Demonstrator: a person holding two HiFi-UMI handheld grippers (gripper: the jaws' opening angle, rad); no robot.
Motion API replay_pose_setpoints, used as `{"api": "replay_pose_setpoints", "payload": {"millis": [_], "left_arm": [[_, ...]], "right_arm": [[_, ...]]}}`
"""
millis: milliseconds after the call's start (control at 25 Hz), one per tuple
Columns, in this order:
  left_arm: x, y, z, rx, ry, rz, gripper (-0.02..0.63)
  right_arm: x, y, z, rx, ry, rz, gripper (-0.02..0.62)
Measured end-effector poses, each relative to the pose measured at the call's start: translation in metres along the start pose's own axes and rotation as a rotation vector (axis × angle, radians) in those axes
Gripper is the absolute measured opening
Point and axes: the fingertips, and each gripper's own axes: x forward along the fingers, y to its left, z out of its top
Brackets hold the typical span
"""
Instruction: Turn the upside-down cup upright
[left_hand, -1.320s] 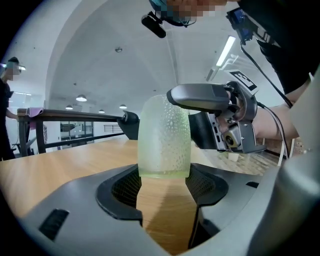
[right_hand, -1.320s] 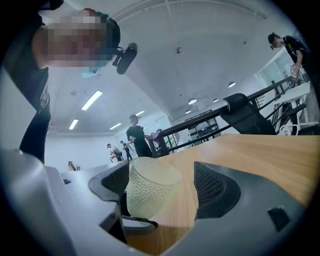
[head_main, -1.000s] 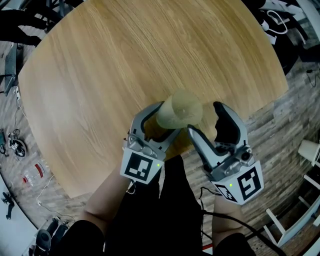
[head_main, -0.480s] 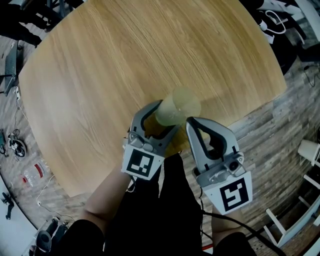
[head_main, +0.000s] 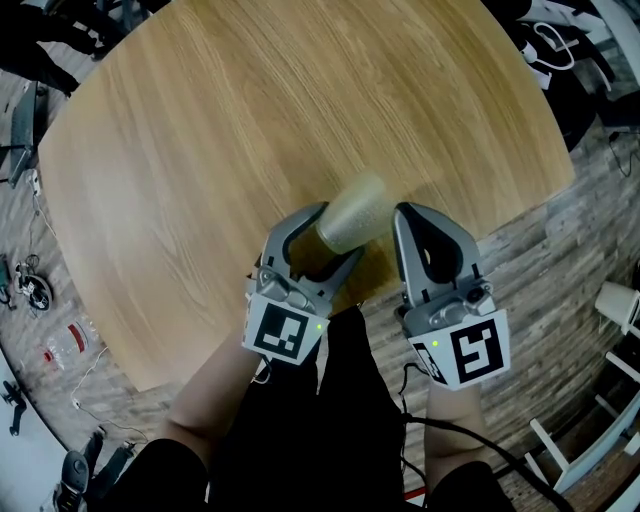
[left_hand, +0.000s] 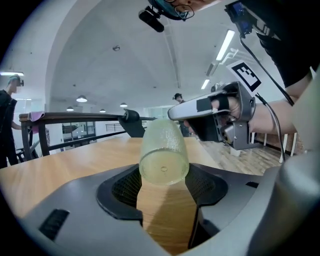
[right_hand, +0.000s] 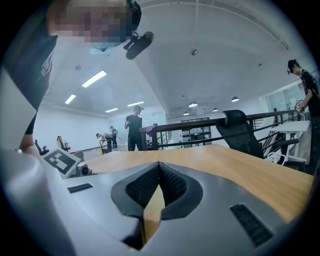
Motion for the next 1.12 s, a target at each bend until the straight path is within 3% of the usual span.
{"api": "replay_pose_setpoints", "payload": {"millis": [480, 1120], "left_arm": [[0.002, -0.005, -0.002, 0.012, 0.010, -0.003, 0.273], [0.004, 0.003, 0.015, 0.005, 0.008, 0.008, 0.259]], "right_arm": [[0.015, -0.004, -0.053, 0.081, 0.111, 0.002, 0.014], [0.022, -0.019, -0.074, 0.098, 0.193, 0.002, 0.014]]}}
